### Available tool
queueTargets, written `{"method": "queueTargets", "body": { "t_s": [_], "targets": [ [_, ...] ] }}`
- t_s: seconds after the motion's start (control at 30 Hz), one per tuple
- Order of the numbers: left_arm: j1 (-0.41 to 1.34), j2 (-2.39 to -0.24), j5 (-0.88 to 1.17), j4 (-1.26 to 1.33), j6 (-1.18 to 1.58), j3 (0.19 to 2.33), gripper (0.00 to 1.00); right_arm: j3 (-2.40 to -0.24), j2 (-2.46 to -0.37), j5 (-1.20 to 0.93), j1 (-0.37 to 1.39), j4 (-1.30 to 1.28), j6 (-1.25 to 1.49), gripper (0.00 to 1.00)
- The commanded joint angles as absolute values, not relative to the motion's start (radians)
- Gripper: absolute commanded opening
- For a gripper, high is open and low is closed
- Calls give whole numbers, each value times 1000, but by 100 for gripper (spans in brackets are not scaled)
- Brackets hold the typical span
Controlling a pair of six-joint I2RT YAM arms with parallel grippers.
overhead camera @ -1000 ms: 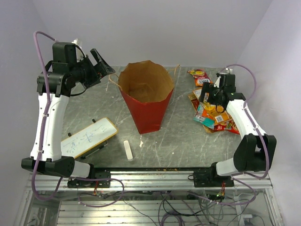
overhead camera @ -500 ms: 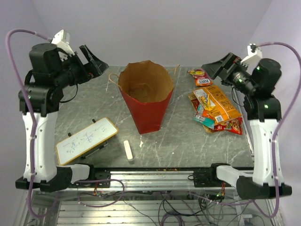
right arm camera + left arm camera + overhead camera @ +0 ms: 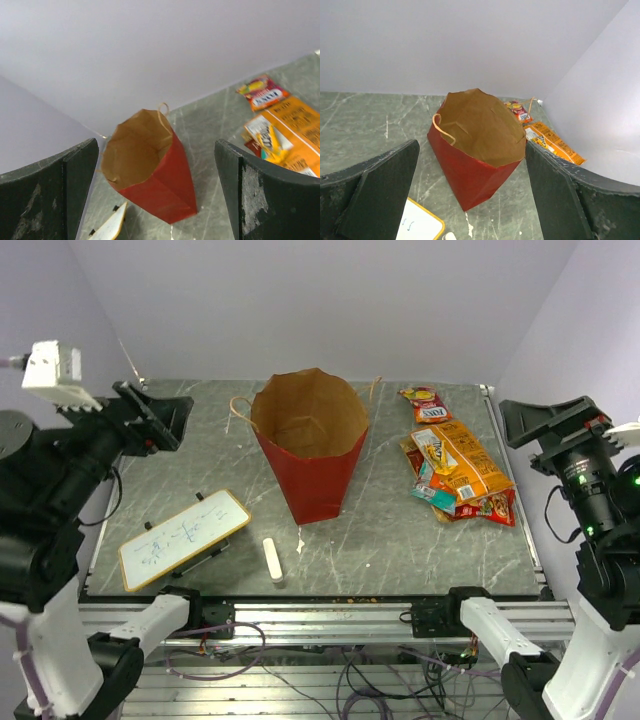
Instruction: Take the snacks out of the paper bag
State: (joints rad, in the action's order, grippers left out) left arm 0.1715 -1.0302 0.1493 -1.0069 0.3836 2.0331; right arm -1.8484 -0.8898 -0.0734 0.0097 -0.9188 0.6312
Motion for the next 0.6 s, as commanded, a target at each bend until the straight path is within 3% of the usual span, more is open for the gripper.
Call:
{"method": "queueTargets", "body": {
  "t_s": [0.0,0.57],
  "targets": [
    [181,-989,89,-1016,349,2009,98,-1854,-909,65,12,-1113,677,100],
    [183,-978,102,-1092,353,2065,98,-1823,-895,114,11,-1089,549,100]
  ]
}}
